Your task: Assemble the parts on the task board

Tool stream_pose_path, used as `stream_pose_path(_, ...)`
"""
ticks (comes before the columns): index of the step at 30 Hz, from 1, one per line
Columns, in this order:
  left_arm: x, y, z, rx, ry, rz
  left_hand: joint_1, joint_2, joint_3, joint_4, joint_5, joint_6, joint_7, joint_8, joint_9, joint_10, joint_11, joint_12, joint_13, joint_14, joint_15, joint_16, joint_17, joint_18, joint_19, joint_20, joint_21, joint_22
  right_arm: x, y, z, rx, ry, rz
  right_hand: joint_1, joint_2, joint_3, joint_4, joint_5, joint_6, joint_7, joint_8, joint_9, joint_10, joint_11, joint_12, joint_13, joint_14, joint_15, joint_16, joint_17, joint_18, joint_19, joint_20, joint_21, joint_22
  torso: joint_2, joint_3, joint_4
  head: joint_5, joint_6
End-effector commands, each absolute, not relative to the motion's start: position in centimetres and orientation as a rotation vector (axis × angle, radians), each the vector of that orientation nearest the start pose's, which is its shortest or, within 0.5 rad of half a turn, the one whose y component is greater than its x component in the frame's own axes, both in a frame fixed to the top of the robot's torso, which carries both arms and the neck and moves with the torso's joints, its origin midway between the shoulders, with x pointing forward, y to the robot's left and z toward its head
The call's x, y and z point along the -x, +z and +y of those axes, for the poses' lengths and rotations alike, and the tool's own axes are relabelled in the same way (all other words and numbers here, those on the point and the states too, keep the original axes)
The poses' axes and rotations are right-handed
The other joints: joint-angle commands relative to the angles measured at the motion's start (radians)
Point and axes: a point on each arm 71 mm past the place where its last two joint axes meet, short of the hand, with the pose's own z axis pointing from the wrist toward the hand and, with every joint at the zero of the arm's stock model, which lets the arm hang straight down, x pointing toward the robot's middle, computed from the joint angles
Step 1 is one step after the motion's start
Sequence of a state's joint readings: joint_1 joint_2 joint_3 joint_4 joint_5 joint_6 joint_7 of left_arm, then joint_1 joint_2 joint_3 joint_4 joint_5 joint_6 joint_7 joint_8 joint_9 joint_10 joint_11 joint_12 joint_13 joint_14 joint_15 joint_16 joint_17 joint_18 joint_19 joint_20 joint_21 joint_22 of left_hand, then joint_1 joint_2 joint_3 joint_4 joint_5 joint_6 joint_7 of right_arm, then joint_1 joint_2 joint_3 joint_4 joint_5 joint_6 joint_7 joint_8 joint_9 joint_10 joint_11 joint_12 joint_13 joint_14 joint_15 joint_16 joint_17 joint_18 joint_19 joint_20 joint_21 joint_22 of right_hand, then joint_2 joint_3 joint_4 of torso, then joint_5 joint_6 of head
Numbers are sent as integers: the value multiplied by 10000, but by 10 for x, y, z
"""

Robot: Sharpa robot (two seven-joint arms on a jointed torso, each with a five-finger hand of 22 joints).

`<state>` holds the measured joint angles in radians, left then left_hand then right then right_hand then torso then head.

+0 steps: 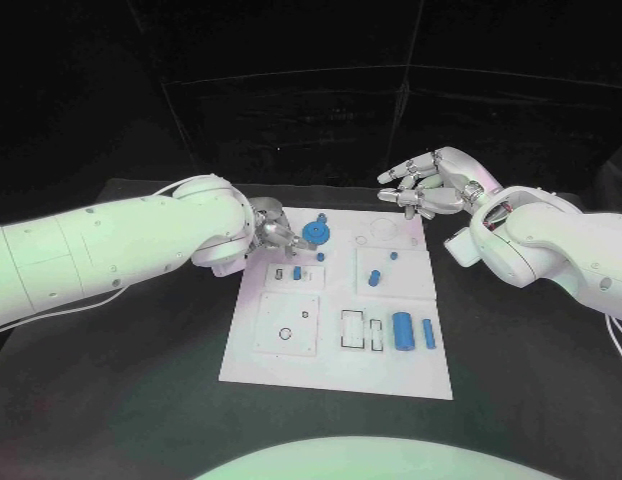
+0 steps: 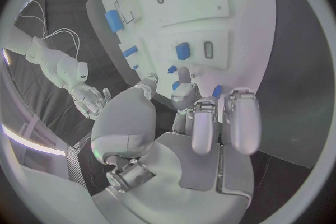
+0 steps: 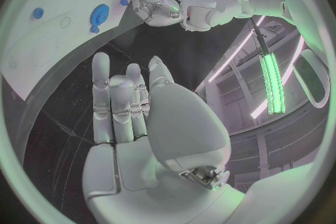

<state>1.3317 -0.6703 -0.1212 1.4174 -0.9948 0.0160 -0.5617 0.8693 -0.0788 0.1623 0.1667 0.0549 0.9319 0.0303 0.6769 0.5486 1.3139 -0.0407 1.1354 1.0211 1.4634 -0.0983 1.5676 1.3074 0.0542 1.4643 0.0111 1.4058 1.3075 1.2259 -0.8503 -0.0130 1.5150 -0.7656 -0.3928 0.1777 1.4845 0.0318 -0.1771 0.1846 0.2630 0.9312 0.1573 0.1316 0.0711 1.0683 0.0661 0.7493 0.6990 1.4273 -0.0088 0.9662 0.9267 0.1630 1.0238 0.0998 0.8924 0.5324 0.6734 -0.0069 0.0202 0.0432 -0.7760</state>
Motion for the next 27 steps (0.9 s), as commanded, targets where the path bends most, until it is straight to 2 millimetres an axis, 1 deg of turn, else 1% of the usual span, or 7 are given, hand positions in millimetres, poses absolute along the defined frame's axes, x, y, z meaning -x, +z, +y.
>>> stream_pose_path(1,-514,-177,166,1864,-4402,22645,268,83,-268,10,-55,-280,117,-201,-111,-391,111,-512,-578,1074,74,32,2634,27,180,33,-239,-22,-496,-153,-207,-3894,11462,15474,-62,17,-80,4,8,-54,-18,14,-8,-68,20,-5,-17,-65,18,-44,-9,200,-61,30,-65,-15,0,3,-1,2,34)
stream_pose_path(3,-520,-167,171,1684,-4171,22821,435,166,-518,65,-62,-420,212,-385,-245,-576,205,-768,-863,1074,153,32,2634,65,109,107,-401,-213,-496,-153,-207,-3899,11452,15473,-62,17,-80,4,8,-54,-18,14,-8,-68,20,-5,-17,-65,18,-44,-9,200,-61,30,-65,-15,-6,10,6,15,36)
stream_pose_path(6,-533,-155,180,1546,-3648,23092,620,216,-666,51,-49,-459,257,-469,-321,-679,245,-904,-1021,1074,185,32,2634,98,56,145,-525,-361,-497,-153,-207,-3900,11453,15476,-62,17,-80,4,8,-54,-18,14,-8,-68,20,-5,-17,-65,18,-44,-9,200,-61,30,-65,-15,-12,21,6,22,49)
stream_pose_path(8,-542,-151,186,1556,-3243,23298,715,284,-766,68,-50,-459,275,-509,-367,-708,263,-937,-1067,1074,203,32,2634,108,42,167,-568,-404,-497,-153,-206,-3893,11467,15481,-62,17,-80,4,8,-54,-18,14,-8,-68,20,-5,-17,-65,18,-44,-9,200,-61,30,-65,-15,9,13,-2,21,91)
stream_pose_path(13,-561,-147,197,1794,-2682,23511,821,385,-906,109,-50,-468,299,-564,-428,-752,285,-985,-1131,1074,223,32,2634,126,15,193,-641,-483,-497,-153,-205,-3883,11484,15495,-70,19,-89,12,2,-58,-17,14,-8,-70,21,0,-20,-62,20,-33,10,200,-61,32,-70,-17,44,-1,-46,37,104)
stream_pose_path(20,-578,-155,198,1910,-2317,23465,906,516,-1015,158,-50,-436,304,-585,-471,-733,292,-948,-1104,1074,232,32,2634,115,40,207,-608,-426,-497,-153,-203,-3862,11524,15503,-69,21,-90,12,2,-59,-17,14,-8,-70,21,2,-21,-61,20,-30,15,200,-61,32,-71,-18,109,-4,-73,109,144)
stream_pose_path(27,-585,-173,196,1844,-1897,23639,929,574,-1065,187,-51,-423,305,-594,-489,-724,293,-930,-1090,1074,234,32,2634,111,49,211,-597,-405,-497,-154,-201,-3836,11573,15508,-64,25,-89,11,5,-61,-17,14,-8,-69,20,4,-22,-59,20,-25,22,201,-60,33,-72,-18,98,-3,-74,144,125)
